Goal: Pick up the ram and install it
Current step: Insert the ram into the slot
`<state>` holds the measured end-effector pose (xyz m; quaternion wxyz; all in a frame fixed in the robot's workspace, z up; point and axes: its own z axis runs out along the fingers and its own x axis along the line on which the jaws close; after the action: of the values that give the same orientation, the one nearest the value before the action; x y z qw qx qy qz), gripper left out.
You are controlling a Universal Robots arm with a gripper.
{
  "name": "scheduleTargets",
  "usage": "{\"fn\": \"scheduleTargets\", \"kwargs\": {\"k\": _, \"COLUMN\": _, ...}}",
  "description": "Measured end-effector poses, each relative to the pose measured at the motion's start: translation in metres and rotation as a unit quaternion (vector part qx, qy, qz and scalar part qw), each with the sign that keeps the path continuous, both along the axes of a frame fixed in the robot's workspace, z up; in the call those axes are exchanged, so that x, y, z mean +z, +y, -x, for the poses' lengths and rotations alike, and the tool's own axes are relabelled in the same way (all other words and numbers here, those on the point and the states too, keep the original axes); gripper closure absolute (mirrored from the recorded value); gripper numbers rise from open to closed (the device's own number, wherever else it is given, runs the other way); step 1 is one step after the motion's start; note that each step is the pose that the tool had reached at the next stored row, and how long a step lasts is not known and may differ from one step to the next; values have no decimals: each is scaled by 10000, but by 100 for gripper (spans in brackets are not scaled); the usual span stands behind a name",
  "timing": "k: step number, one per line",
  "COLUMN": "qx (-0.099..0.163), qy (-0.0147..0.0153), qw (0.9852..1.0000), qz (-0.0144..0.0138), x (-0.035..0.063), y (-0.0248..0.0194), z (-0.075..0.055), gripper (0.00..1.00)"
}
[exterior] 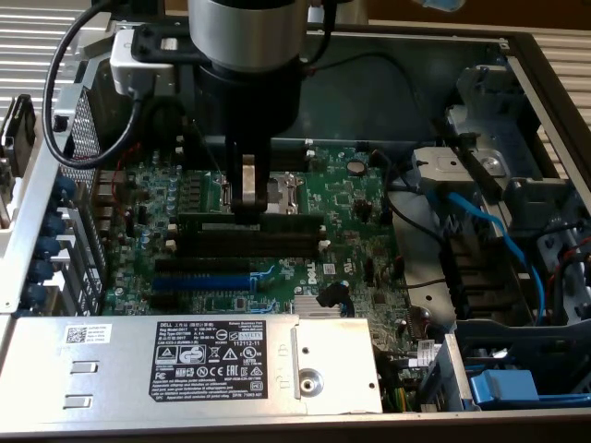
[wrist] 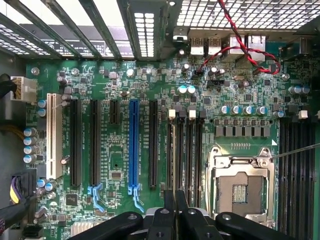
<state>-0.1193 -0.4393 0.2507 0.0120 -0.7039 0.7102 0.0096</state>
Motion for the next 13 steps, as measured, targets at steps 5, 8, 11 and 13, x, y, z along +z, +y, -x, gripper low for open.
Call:
{"fn": "scheduleTargets", "kwargs": {"k": 5, "qx": 13, "qy": 0, "qw": 10000, "qz": 1, "x": -43, "y": 0, "z": 0, "gripper": 88}}
{"fn": "scheduleTargets", "kwargs": {"k": 8, "qx": 26, "qy": 1, "qw": 10000, "qz": 2, "x": -67, "y": -1, "z": 10, "gripper": 88}}
{"fn": "scheduleTargets", "kwargs": {"k": 11, "qx": 39, "qy": 1, "qw": 10000, "qz": 2, "x": -76, "y": 0, "z": 27, "gripper": 88}}
{"fn": "scheduleTargets", "kwargs": {"k": 13, "qx": 45, "qy": 1, "qw": 10000, "qz": 1, "x": -85, "y": 0, "z": 27, "gripper": 88}}
